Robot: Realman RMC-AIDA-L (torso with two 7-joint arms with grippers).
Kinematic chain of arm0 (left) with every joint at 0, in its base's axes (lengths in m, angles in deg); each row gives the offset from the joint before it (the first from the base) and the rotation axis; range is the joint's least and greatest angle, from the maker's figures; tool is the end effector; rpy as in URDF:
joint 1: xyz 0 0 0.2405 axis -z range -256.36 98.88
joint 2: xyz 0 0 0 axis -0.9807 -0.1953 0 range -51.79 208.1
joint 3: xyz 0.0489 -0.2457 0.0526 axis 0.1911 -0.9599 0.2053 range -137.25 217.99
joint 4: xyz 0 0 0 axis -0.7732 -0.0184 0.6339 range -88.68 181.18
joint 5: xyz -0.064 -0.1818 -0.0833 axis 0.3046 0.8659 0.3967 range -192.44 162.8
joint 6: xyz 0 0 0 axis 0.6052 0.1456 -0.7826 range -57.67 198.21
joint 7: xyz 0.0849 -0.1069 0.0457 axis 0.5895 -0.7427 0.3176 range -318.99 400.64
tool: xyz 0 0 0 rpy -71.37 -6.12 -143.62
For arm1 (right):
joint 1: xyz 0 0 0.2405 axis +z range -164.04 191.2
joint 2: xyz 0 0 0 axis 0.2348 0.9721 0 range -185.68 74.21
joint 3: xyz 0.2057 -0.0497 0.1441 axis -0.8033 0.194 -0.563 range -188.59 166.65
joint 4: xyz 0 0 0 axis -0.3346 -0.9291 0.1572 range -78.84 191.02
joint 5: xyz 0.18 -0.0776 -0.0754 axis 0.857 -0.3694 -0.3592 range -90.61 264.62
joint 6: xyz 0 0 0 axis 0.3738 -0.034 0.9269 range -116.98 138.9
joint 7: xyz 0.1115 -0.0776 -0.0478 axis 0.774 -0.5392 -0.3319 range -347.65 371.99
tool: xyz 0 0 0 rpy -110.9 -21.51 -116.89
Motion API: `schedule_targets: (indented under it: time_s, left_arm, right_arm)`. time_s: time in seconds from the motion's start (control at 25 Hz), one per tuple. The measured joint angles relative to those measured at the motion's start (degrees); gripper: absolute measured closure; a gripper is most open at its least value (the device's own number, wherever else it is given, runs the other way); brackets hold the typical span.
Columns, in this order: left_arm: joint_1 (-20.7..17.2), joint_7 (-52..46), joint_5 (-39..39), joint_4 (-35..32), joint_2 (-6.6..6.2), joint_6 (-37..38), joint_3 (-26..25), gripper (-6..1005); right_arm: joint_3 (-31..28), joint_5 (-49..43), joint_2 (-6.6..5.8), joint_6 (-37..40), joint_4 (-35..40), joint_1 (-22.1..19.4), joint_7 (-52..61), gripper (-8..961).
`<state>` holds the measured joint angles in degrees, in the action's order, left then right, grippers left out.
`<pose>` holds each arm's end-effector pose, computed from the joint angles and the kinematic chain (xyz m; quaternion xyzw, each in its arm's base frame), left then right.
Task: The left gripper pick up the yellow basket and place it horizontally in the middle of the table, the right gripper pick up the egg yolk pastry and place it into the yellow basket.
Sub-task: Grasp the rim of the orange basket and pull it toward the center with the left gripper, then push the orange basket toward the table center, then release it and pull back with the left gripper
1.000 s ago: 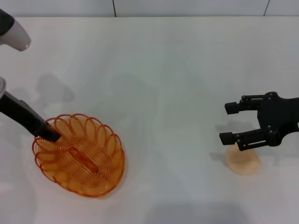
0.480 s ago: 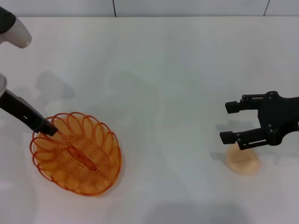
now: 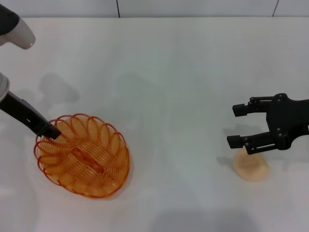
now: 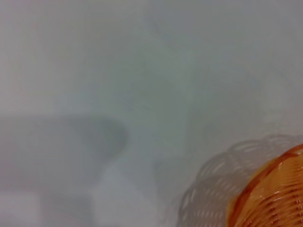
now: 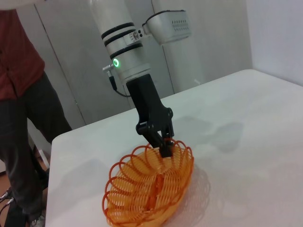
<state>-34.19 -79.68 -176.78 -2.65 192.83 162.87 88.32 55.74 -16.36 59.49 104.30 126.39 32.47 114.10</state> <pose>-0.2680 0.3716 0.0433 -0.9020 -0.3665 0.2028 0.1045 0.2097 0.3035 0.0368 -0.9713 0.1612 0.1632 0.0634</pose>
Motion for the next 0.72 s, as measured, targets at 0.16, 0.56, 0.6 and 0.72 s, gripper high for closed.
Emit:
schedule_targets:
  time_s: [0.16,0.56,0.6,0.72]
  left_arm:
    - [0.44,-0.11,0.17,-0.13,-0.06,0.46,-0.23,883]
    - [0.55,-4.71,5.87,-3.75,0.35,4.49,-0.48,901]
    - [0.55,-6.09,6.53,-4.25,0.36,5.11,-0.46,903]
    - [1.06,-10.46,7.89,-4.80,0.21,6.19,-0.43,908]
  right_arm:
    - [-0.20,0.00,0.00,0.00,-0.11,-0.01,0.02,109]
    - [-0.49,0.15,0.00,-0.46,-0.20,0.49,0.01,109]
    - [-0.51,0.18,0.00,-0.47,-0.20,0.58,0.01,109]
    - [-0.67,0.31,0.00,-0.51,-0.25,0.96,-0.10,109]
